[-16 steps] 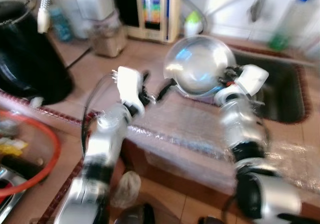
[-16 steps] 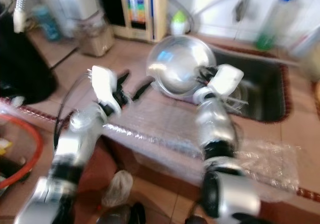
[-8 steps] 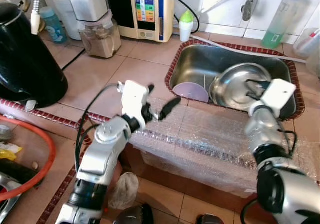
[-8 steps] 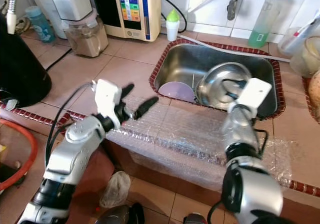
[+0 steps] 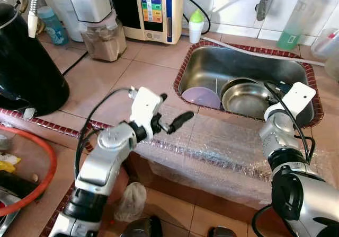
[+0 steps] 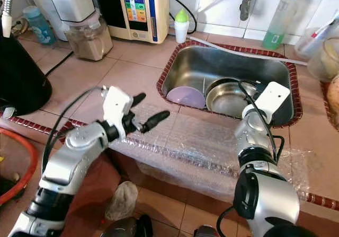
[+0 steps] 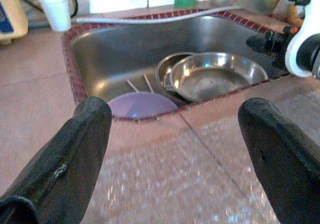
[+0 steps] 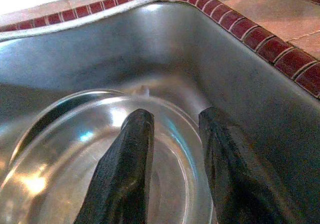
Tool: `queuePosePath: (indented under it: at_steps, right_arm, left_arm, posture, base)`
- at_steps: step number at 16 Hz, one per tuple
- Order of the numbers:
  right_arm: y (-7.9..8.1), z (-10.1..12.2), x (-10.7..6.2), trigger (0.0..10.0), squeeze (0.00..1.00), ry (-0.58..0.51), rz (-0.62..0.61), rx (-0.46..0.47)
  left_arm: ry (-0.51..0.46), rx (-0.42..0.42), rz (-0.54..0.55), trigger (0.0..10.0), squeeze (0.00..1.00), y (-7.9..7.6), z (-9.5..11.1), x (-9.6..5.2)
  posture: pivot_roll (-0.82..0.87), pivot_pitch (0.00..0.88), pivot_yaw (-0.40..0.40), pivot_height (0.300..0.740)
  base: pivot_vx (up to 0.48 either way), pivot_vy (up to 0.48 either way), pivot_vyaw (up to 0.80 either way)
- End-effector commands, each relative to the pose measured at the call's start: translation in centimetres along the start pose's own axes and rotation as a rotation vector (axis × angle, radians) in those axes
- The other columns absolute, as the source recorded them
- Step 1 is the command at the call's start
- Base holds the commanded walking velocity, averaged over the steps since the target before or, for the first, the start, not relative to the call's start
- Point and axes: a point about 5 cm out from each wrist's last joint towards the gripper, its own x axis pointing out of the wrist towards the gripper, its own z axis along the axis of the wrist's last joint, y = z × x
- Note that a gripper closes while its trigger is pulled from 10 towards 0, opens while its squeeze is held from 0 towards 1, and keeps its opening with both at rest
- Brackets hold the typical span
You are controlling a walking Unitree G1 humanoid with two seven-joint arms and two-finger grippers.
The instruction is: Kitchen organization
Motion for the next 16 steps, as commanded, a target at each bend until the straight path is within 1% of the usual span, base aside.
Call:
queuePosePath:
  at_steps: [1,2,3,4,5,6,7,8,9,10,11,12,13,14,15,16]
  right_arm:
    - [0.0,-2.5,-0.8,10.0,1.00,0.095,0.007,0.001]
    - [0.3,-2.6,-1.0,10.0,1.00,0.070,0.058,-0.032]
    - [0.4,-2.7,-1.1,10.0,1.00,0.057,0.079,-0.044]
    - [0.5,-2.8,-1.4,10.0,1.00,0.028,0.117,-0.072]
    - [0.2,-3.2,-1.9,10.0,1.00,-0.003,0.158,-0.119]
    - [0.0,-3.4,-2.1,10.0,1.00,-0.006,0.170,-0.136]
    - [-0.4,-4.1,-2.7,10.0,1.00,-0.008,0.202,-0.170]
    - [-0.4,-4.2,-2.8,10.0,1.00,-0.008,0.209,-0.176]
    - [-0.4,-4.4,-3.4,10.0,1.00,-0.026,0.240,-0.196]
    - [-0.1,-4.3,-4.0,10.0,1.00,-0.060,0.277,-0.221]
    - [0.0,-4.2,-4.3,10.0,1.00,-0.073,0.291,-0.230]
    - [0.2,-3.5,-5.2,10.0,1.00,-0.156,0.331,-0.304]
    - [0.5,-3.0,-5.9,10.0,1.00,-0.196,0.350,-0.337]
    - [0.7,-2.7,-6.3,10.0,1.00,-0.207,0.368,-0.343]
    - [1.2,-2.4,-7.1,10.0,1.00,-0.228,0.433,-0.350]
    - [1.4,-2.1,-7.8,10.0,1.00,-0.235,0.466,-0.346]
  left_arm:
    - [0.022,0.013,0.003,10.0,0.00,0.1,-0.1,0.1]
    - [0.036,0.029,0.038,10.0,0.00,0.3,-0.3,0.2]
    - [0.039,0.031,0.048,10.0,0.00,0.3,-0.4,0.3]
    - [0.030,0.019,0.083,10.0,0.00,0.4,-0.4,0.5]
    - [0.021,0.054,0.125,10.0,0.00,0.4,-0.4,0.6]
    - [0.015,0.054,0.138,10.0,0.00,0.5,-0.3,0.5]
    - [0.000,0.056,0.156,10.0,0.00,0.7,0.0,0.4]
    - [-0.001,0.062,0.157,10.0,0.00,0.8,0.1,0.4]
    - [-0.017,0.075,0.183,10.0,0.00,1.1,0.3,0.2]
    - [-0.024,0.083,0.221,10.0,0.00,1.4,0.4,0.0]
    - [-0.028,0.090,0.237,10.0,0.00,1.4,0.5,0.0]
    - [-0.043,0.094,0.299,10.0,0.00,1.5,0.3,-0.4]
    - [-0.050,0.077,0.329,10.0,0.00,1.4,-0.1,-0.8]
    - [-0.041,0.056,0.338,10.0,0.00,1.3,-0.4,-0.9]
    - [-0.025,0.039,0.348,10.0,0.00,1.3,-0.9,-1.1]
    - [-0.025,0.020,0.347,10.0,0.00,1.4,-1.1,-1.1]
  posture:
    - [0.03,0.107,0.121,0.740]
    - [0.02,0.092,0.123,0.740]
    - [0.01,0.085,0.121,0.740]
    - [0.01,0.064,0.112,0.740]
    - [0.01,0.048,0.098,0.740]
    - [0.01,0.044,0.093,0.740]
    - [0.00,0.025,0.074,0.740]
    - [0.00,0.022,0.071,0.740]
    - [0.00,0.011,0.070,0.740]
    - [0.00,0.005,0.083,0.740]
    - [0.00,0.004,0.088,0.740]
    - [-0.02,0.000,0.117,0.740]
    - [-0.02,0.000,0.126,0.740]
    - [-0.03,0.000,0.130,0.740]
    - [-0.04,0.000,0.129,0.740]
    - [-0.05,0.000,0.117,0.740]
  base:
    - [0.000,0.000,0.00]
    - [0.000,0.000,0.00]
    - [0.000,0.000,0.00]
    - [0.000,0.000,0.00]
    - [0.000,0.000,0.00]
    - [0.000,0.000,0.00]
    - [0.000,0.000,0.00]
    - [0.000,0.000,0.00]
    - [0.000,0.000,0.00]
    - [0.000,0.000,0.00]
    - [0.000,0.000,0.00]
    - [0.000,0.000,0.00]
    - [0.000,0.000,0.00]
    - [0.000,0.000,0.00]
    - [0.000,0.000,0.00]
    - [0.000,0.000,0.00]
